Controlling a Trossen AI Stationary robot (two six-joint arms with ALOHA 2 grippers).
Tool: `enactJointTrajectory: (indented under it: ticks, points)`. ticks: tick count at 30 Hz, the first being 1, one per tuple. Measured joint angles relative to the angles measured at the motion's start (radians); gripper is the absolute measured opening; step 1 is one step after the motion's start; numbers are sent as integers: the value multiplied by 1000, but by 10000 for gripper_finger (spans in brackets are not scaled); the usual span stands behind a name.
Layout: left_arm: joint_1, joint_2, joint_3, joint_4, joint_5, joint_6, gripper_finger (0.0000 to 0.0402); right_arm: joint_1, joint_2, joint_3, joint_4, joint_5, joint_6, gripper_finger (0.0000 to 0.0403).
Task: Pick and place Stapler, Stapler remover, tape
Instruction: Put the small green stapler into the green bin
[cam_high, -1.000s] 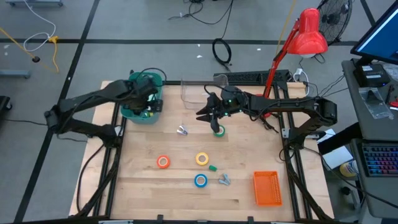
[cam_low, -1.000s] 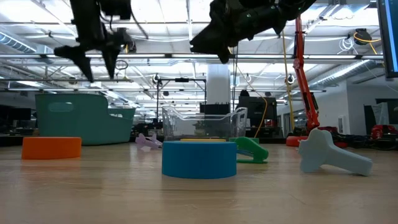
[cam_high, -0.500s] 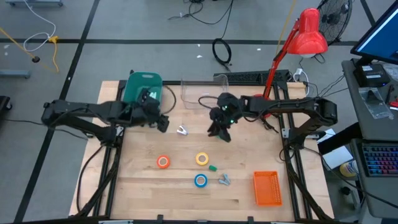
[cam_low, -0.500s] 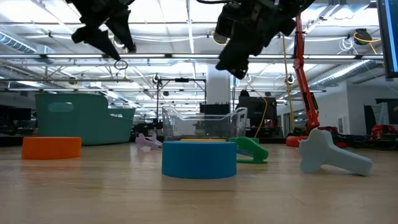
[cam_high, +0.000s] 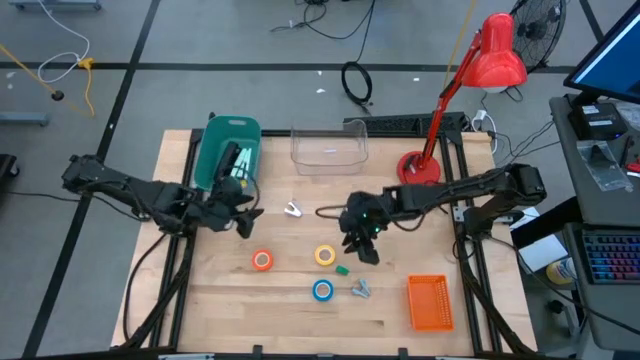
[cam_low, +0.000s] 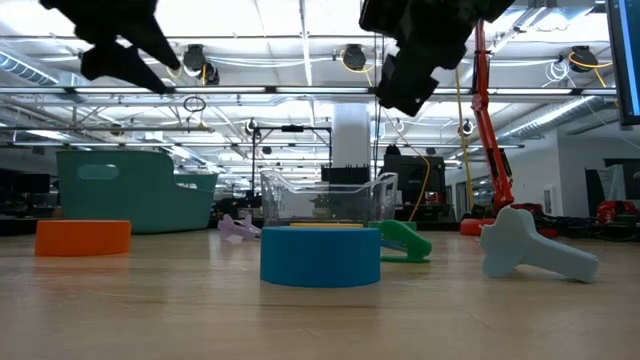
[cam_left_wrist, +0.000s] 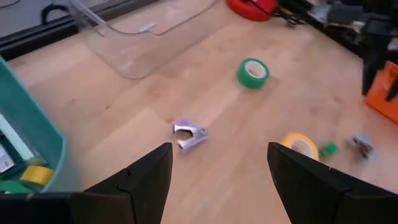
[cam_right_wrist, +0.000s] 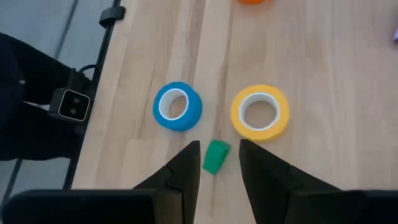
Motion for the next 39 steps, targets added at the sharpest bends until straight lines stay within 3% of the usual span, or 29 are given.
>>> enactJointTrajectory:
  ticks: [10,25,39]
  points:
    - [-153,-160,-71,-4,-47,87,267,139,0,0,-2,260,133,105]
    - [-223,-379,-207,-18,-68,99,267,183,106,-1,-17,259,316,105]
    - [-235,-421,-230,-39,-67,103,267,174,195,1,66,133,498,105]
